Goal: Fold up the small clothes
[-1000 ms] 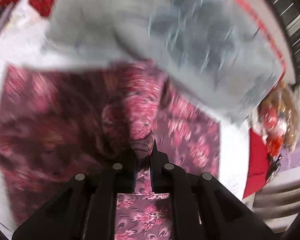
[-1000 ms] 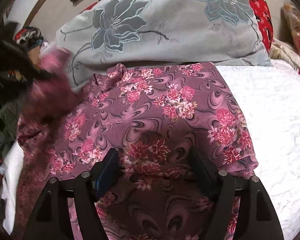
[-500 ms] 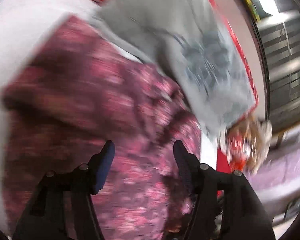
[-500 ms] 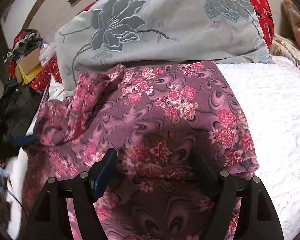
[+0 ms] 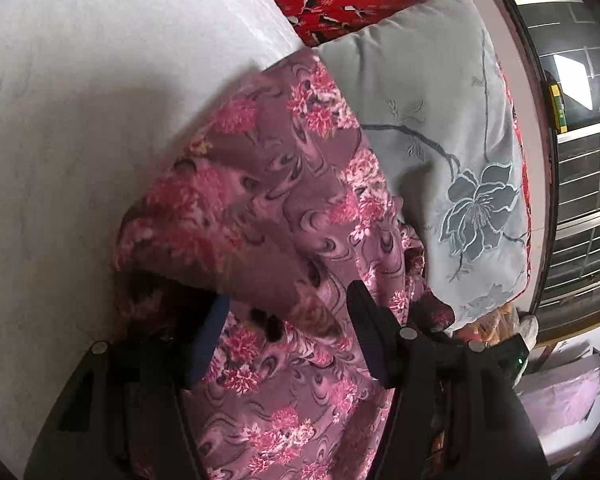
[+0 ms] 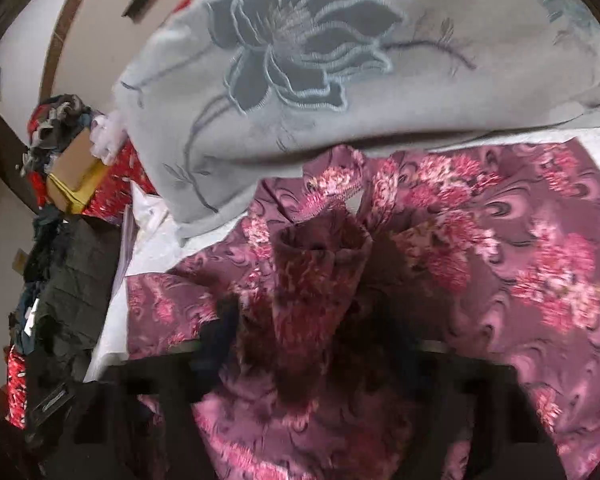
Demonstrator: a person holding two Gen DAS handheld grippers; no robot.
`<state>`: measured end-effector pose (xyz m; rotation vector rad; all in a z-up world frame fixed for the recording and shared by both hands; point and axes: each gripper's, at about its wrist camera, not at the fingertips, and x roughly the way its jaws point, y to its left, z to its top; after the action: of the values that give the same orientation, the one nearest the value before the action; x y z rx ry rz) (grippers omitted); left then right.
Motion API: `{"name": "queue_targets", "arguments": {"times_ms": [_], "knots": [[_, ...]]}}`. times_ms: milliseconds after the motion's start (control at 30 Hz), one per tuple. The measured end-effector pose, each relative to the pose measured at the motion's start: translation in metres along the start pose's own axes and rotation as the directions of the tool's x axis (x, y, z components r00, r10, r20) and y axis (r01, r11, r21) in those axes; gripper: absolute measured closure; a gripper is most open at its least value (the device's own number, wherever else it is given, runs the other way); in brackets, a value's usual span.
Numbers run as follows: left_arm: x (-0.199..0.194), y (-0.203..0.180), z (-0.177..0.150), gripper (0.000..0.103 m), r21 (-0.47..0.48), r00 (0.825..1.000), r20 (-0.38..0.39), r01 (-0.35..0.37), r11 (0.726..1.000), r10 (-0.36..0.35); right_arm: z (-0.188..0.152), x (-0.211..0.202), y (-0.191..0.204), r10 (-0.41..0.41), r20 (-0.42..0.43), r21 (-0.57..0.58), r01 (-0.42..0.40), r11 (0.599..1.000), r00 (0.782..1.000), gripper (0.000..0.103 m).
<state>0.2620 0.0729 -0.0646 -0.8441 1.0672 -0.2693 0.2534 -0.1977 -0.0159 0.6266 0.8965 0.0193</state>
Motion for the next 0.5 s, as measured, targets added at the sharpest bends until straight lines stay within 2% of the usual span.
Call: {"name": "queue_targets", "arguments": {"times_ms": [67,133,267,367,433,500], "knots": [[0.001,0.001,0.000,0.043,0.000,1.000,0.002,-0.006,1.000,0.006,0.004,-0.005,-0.004,0.026,0.009,0.017,-0.027,0.999,1.000,0.096],[-0.001,0.003,0.000,0.043,0.000,1.000,0.003,-0.008,1.000,0.008,0.005,-0.027,-0.014,0.049,0.080,0.024,-0.051,0.998,0.996,0.096],[-0.001,0.000,-0.005,0.043,0.026,0.999,0.005,-0.041,0.999,0.041,0.001,-0.066,-0.054,0.035,0.137,0.081,-0.047,0.996,0.990,0.097],[-0.001,-0.002,-0.009,0.043,0.037,0.999,0.008,-0.052,0.998,0.051,-0.011,-0.078,-0.090,-0.024,0.096,0.121,0.012,0.993,0.995,0.096],[-0.001,-0.004,-0.011,0.045,0.056,0.998,0.019,-0.069,0.996,0.068,-0.023,-0.079,-0.113,-0.016,0.028,0.162,0.012,0.987,0.999,0.091],[-0.002,-0.005,-0.013,0.047,0.068,0.996,0.030,-0.084,0.994,0.082,-0.029,-0.087,-0.122,-0.022,0.034,0.178,0.016,0.984,0.999,0.086]]}}
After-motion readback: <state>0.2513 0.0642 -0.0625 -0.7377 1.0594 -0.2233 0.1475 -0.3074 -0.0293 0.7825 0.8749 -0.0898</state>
